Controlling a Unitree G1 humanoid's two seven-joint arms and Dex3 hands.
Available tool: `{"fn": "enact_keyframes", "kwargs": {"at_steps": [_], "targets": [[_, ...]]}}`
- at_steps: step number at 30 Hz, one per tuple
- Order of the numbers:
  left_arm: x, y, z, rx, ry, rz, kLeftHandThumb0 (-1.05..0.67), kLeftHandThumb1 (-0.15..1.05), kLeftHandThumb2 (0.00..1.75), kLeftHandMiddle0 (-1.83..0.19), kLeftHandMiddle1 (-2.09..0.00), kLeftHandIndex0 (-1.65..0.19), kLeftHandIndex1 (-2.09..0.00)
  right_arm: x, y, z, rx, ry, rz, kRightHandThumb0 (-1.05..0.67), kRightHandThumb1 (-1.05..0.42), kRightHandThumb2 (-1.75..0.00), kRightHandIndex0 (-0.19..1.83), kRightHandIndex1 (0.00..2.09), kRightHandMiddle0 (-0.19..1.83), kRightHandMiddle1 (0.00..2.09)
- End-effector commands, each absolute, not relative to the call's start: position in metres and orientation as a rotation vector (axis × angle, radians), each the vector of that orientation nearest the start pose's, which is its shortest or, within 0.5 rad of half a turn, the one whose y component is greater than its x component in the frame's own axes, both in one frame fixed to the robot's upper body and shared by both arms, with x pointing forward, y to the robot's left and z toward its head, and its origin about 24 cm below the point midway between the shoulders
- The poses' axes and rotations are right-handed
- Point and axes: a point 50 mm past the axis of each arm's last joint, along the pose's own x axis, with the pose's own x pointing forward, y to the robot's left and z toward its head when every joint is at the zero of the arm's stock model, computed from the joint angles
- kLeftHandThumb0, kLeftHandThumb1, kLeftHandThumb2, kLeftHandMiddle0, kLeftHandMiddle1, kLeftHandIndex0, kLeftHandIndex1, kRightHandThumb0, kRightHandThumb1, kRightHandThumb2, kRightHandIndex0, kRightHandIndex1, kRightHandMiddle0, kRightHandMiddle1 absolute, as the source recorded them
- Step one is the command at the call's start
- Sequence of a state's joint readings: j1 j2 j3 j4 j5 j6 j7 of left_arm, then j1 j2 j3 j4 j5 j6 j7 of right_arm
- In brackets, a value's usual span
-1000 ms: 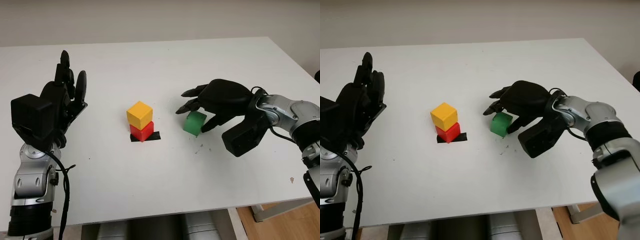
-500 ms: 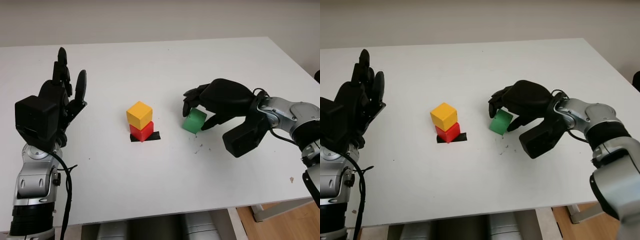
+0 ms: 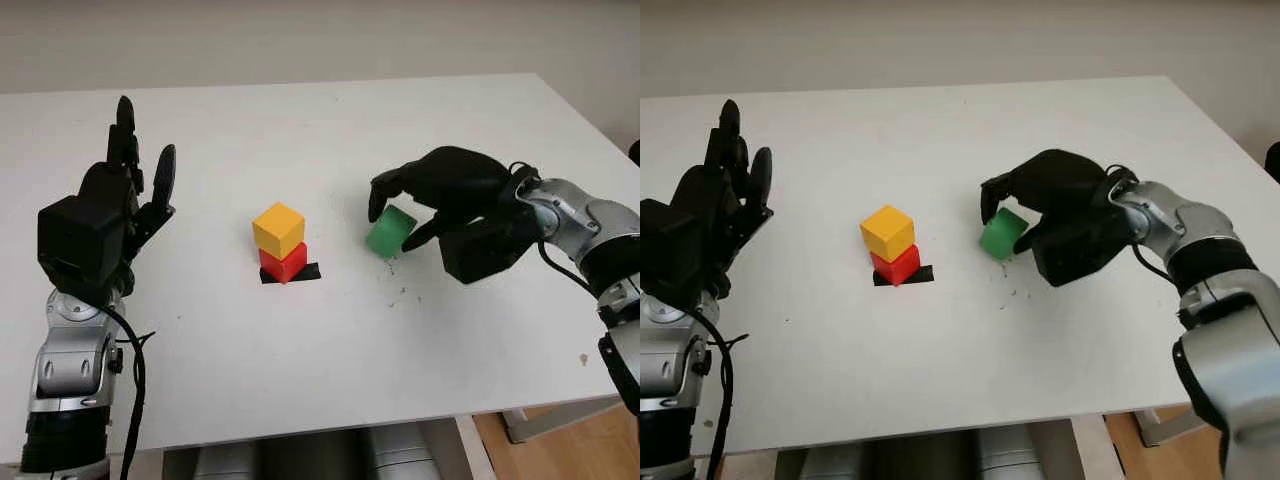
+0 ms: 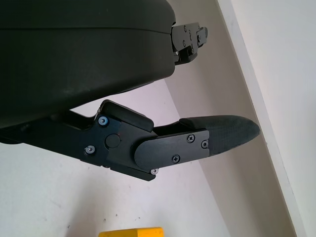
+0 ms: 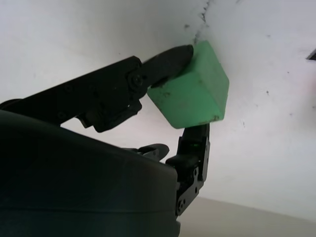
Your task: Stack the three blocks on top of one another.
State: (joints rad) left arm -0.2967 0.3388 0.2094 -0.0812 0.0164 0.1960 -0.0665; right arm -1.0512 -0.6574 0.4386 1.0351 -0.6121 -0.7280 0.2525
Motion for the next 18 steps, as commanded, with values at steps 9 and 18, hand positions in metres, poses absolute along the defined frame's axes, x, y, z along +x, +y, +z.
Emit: {"fn": "enact_keyframes", "kwargs": {"at_steps": [9, 18], "targets": [[0.298, 0.233, 0.147, 0.359, -0.183, 0.114, -0.79, 1.05, 0.64, 0.19, 0.0, 0.19, 0.0, 0.392, -0.175, 0.252, -1.504, -0.397, 0.626, -0.34, -0.93, -0.05, 0.34, 0.04, 0.45, 1.23], [0.3, 0.232, 0.145, 0.353, -0.176, 0.126, -0.82, 1.05, 0.65, 0.19, 0.0, 0.18, -0.03, 0.391, -0.144, 0.291, -1.579, -0.456, 0.683, -0.36, -0.92, -0.05, 0.36, 0.05, 0.47, 1.28]]}}
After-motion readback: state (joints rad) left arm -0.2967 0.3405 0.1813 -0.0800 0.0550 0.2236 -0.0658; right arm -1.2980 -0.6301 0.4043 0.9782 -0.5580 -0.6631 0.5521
